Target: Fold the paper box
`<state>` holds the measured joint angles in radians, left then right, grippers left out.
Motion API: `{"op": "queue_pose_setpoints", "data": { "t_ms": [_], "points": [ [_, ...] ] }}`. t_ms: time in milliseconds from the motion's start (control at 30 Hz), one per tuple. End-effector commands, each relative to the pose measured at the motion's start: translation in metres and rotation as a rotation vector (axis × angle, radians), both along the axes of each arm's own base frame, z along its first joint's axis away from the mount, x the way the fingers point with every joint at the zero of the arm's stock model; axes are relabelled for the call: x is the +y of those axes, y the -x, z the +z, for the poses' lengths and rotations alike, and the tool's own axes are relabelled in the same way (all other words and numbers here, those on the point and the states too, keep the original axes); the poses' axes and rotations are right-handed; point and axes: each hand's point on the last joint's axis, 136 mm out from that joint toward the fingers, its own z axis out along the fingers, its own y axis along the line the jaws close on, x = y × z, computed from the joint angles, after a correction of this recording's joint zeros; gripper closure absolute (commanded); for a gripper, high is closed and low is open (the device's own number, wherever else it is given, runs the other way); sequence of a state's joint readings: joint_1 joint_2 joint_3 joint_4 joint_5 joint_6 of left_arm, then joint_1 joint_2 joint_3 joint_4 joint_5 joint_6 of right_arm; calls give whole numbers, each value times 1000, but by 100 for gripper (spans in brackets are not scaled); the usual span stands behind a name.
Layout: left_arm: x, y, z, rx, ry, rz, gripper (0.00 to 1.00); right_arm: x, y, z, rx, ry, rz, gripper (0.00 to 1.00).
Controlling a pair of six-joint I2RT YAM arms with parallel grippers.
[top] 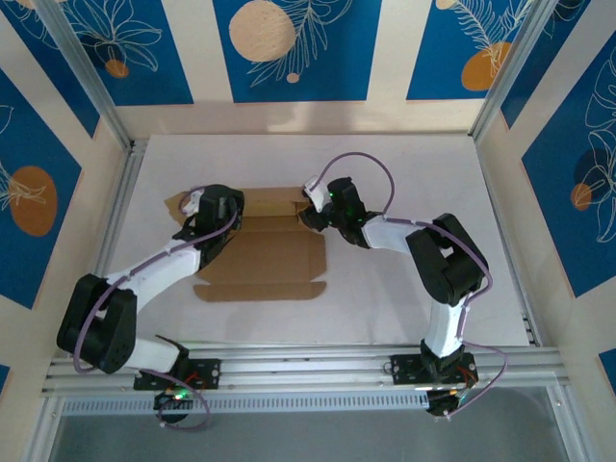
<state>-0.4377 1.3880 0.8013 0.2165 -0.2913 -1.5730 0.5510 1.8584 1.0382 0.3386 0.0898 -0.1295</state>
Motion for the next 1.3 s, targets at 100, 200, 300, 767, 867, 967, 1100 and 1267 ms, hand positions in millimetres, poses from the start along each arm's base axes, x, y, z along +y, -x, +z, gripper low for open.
{"op": "queue_pose_setpoints", "data": {
  "t_ms": [100,200,300,767,867,967,1100,1267],
  "points": [
    [-10,23,2,89,0,-33,100,-9,-29,12,-57,-20,-112,62],
    [-10,29,8,83,-7,-19,100,-14,-33,9,-64,8,-151,66],
    [-13,33,9,87,4,-15,100,-16,-37,7,-75,43,-186,70],
    [-27,50,14,125,44,18,100,-30,-53,0,-70,131,-414,84],
    [-28,52,15,133,52,27,100,-32,-57,-2,-57,141,-486,89],
    [-29,53,14,141,56,33,100,-37,-60,-5,-57,158,-575,97],
    [-33,53,13,150,69,34,100,-36,-59,-7,-41,150,-631,100],
    [-36,54,14,152,77,32,100,-43,-59,-10,-28,176,-706,100]
  ]
}}
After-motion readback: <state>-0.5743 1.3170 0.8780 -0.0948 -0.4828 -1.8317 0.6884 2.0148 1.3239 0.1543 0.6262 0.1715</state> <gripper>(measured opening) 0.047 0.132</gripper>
